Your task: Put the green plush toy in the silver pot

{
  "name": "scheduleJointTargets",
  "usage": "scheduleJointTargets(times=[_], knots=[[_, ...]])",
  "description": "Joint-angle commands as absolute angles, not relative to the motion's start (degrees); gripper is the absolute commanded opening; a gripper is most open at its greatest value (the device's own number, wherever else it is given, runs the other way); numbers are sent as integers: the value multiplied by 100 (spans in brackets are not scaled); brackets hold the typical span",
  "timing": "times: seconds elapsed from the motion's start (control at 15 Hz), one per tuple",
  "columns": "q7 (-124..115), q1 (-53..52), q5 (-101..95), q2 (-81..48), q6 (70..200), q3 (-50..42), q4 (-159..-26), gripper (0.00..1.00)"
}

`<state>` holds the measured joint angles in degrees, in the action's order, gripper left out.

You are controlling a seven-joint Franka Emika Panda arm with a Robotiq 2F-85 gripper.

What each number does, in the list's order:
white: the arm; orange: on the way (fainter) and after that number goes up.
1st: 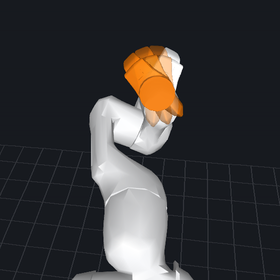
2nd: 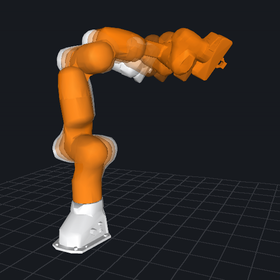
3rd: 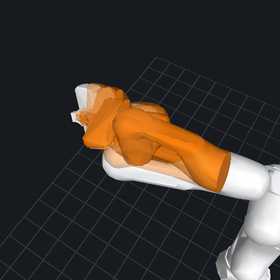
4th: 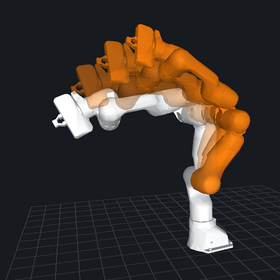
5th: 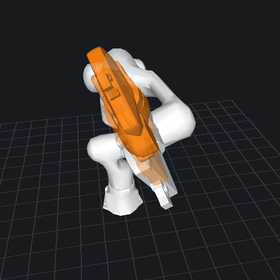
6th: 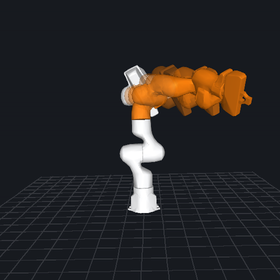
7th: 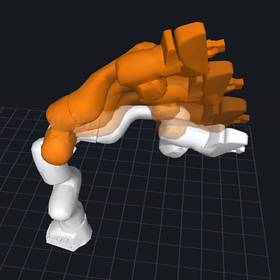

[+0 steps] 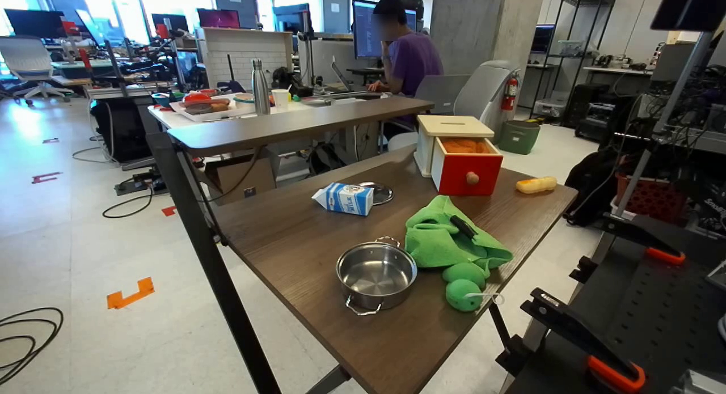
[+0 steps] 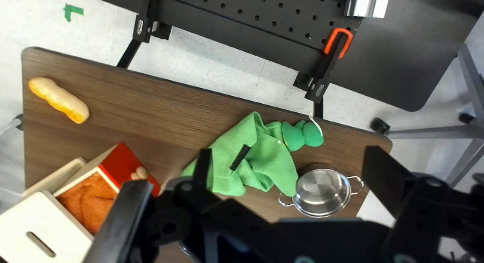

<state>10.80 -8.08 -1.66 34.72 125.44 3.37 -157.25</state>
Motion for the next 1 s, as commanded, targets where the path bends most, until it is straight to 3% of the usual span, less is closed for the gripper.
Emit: scheduleJointTargets(times=[0.0, 0.93], knots=[[1894, -1206, -66, 2508, 12820, 191, -15235, 100], [4052, -1354, 238, -541, 14126, 713, -14336, 100]])
